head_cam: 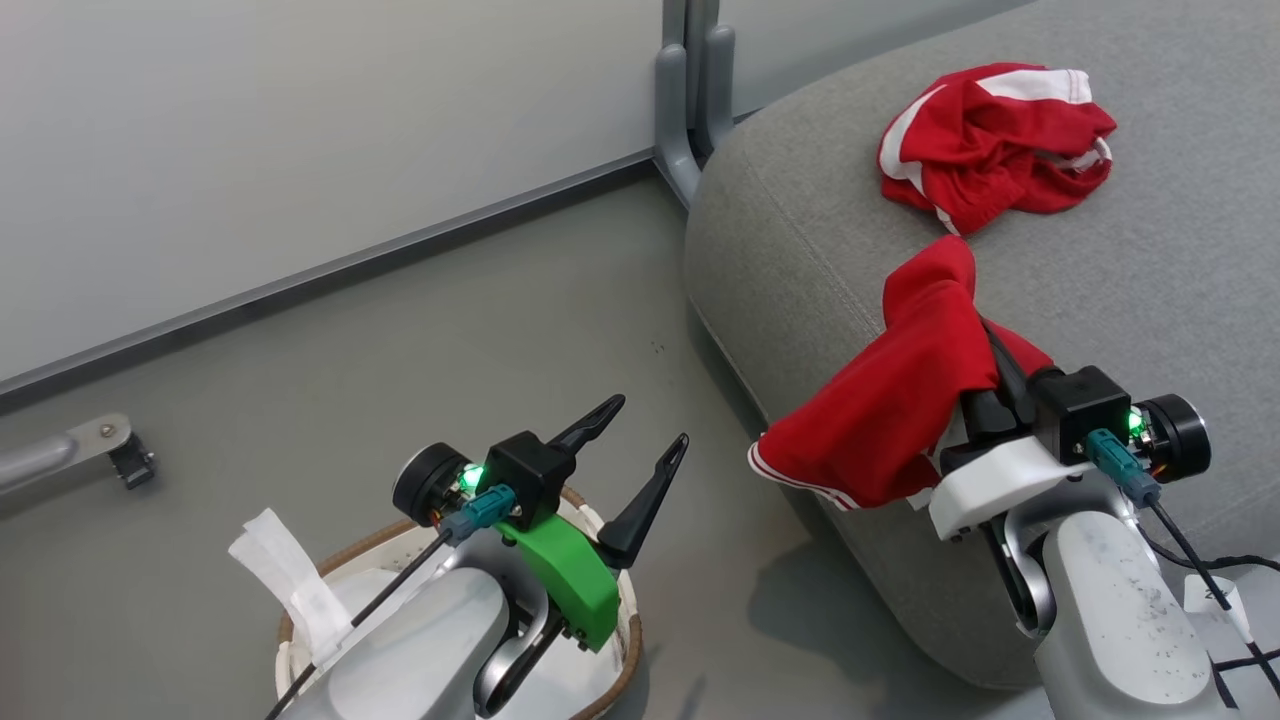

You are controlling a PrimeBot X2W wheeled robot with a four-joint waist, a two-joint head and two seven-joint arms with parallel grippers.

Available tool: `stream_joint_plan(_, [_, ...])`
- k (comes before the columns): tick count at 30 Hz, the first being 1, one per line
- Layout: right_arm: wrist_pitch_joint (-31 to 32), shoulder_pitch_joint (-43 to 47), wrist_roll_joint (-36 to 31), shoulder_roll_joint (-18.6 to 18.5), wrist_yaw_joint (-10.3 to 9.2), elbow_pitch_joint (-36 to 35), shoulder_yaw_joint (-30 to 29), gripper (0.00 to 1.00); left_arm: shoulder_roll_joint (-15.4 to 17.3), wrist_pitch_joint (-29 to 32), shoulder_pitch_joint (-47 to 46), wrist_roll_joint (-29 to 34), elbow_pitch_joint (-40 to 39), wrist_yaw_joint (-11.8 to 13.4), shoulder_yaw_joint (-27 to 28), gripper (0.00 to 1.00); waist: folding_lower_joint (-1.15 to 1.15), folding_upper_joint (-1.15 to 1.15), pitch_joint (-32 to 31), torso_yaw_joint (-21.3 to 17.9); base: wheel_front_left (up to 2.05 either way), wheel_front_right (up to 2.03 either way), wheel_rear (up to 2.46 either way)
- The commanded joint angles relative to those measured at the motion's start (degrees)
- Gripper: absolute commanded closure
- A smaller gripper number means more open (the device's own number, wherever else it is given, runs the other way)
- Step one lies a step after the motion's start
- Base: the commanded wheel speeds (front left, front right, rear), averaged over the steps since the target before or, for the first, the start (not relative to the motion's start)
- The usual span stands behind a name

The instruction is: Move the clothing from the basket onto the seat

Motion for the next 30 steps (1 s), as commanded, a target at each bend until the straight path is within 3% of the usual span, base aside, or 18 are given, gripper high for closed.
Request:
stream_joint_plan(1, [-0.29, 0.68, 0.17, -0.15, -0.06, -0.45, -0.31, 1.00, 0.13, -0.04, 0.39, 0.29, 0.26, -0.36, 0.11, 0.00, 0.00, 0.00, 2.47, -3.23, 0.00, 0.00, 0.00])
stream_joint_plan(9, [-0.30, 1.70, 0.08, -0.16, -0.06, -1.50, -2.10, 1.00, -0.11, -0.04, -0.55, 1.72, 1.09, -0.85, -0.15, 0.00, 0.00, 0.00, 4.00, -4.66, 0.00, 0.00, 0.00])
stream_joint_plan(19, [-0.30, -0.69, 0.65, -0.18, -0.06, -1.27, -5.30, 1.00, 0.32, -0.04, -2.17, 2.73, 1.42, -1.30, -0.74, 0.00, 0.00, 0.00, 6.59, -3.01, 0.00, 0.00, 0.00])
stream_joint_plan(24, [-0.29, -6.51, -0.73, -0.49, -0.06, -0.47, -7.76, 1.00, 0.96, 0.11, -4.17, 3.70, 0.88, -0.84, -0.94, 0.00, 0.00, 0.00, 10.25, -1.85, 0.00, 0.00, 0.00])
stream_joint_plan(30, [0.22, -20.06, -1.93, -5.70, -0.06, 2.79, -8.97, 1.00, 1.36, 0.51, -6.55, 5.23, -0.73, -0.24, -1.23, 0.00, 0.00, 0.00, 15.57, -0.18, 0.00, 0.00, 0.00])
